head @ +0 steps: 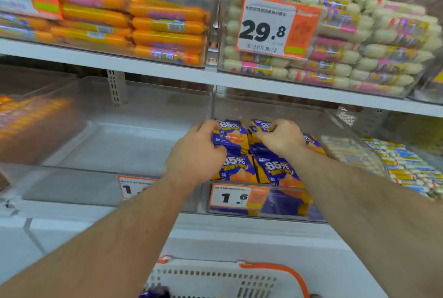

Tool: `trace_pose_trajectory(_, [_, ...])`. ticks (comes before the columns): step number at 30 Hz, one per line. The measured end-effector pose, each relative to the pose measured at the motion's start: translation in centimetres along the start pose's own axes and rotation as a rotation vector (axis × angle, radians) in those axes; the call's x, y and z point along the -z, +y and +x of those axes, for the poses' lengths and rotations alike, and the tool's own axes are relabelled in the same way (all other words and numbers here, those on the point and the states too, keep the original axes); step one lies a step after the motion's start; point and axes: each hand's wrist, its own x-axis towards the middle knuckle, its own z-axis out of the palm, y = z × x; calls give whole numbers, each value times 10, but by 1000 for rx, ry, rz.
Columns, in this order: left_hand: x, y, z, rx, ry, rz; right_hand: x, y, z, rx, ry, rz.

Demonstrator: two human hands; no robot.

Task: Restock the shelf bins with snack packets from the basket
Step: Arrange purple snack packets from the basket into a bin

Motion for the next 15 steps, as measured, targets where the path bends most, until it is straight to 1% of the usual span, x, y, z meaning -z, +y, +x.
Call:
trace_pose_trajectory(4, [-2, -3, 2, -5, 4, 5, -7, 0, 15, -65, -54, -16])
trace_pose_trajectory(7, [-2, -4, 2, 3, 12, 2, -14, 1, 19, -70, -99, -57])
trace_pose_trajectory(12, [-2, -2, 1, -3, 14, -10, -21, 1, 20, -72, -89, -46])
trace_pose_trajectory(15, [-1, -2, 0, -2, 12, -16, -26, 1, 19, -41, -85, -36])
